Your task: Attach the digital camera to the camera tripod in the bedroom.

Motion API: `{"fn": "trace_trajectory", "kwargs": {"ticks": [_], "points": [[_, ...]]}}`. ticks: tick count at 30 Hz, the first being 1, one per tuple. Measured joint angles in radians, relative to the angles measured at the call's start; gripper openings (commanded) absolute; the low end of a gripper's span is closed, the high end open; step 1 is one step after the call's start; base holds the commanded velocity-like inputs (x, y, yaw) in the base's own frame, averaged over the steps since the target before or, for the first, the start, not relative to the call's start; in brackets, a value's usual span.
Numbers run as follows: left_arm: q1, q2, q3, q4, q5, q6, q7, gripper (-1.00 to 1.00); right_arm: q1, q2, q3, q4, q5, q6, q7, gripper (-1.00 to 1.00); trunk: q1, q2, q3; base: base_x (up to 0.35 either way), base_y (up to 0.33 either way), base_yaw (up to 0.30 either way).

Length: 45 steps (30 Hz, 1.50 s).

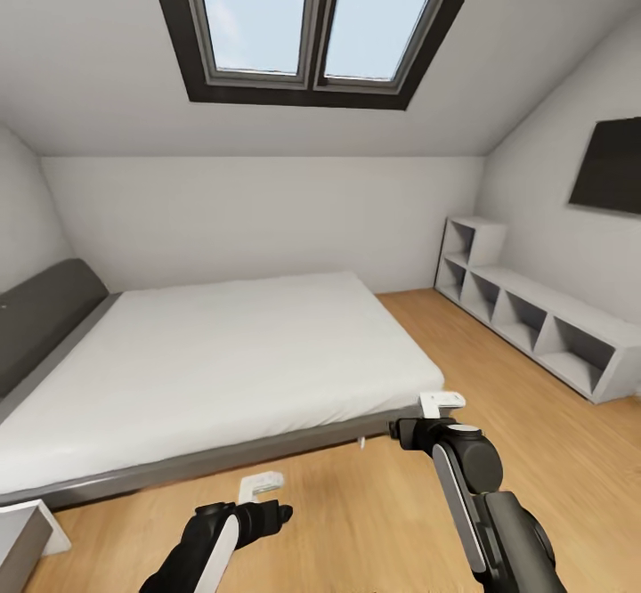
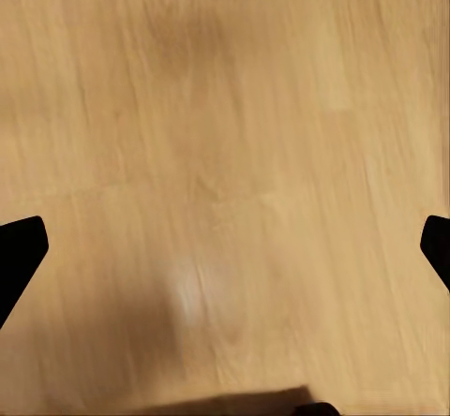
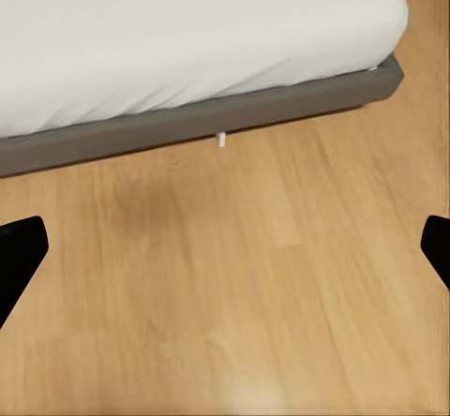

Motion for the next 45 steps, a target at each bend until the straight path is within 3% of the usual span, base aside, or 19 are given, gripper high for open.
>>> {"fn": "trace_trajectory", "kwargs": {"ticks": [45], "points": [[0.000,0.000,0.000,0.025,-0.002,-0.028,0.001,1.00,0.003,0.000,0.002,0.000,0.000,0.000,0.000,1.00,0.000,0.000,0.000,0.000,0.000,-0.280]]}}
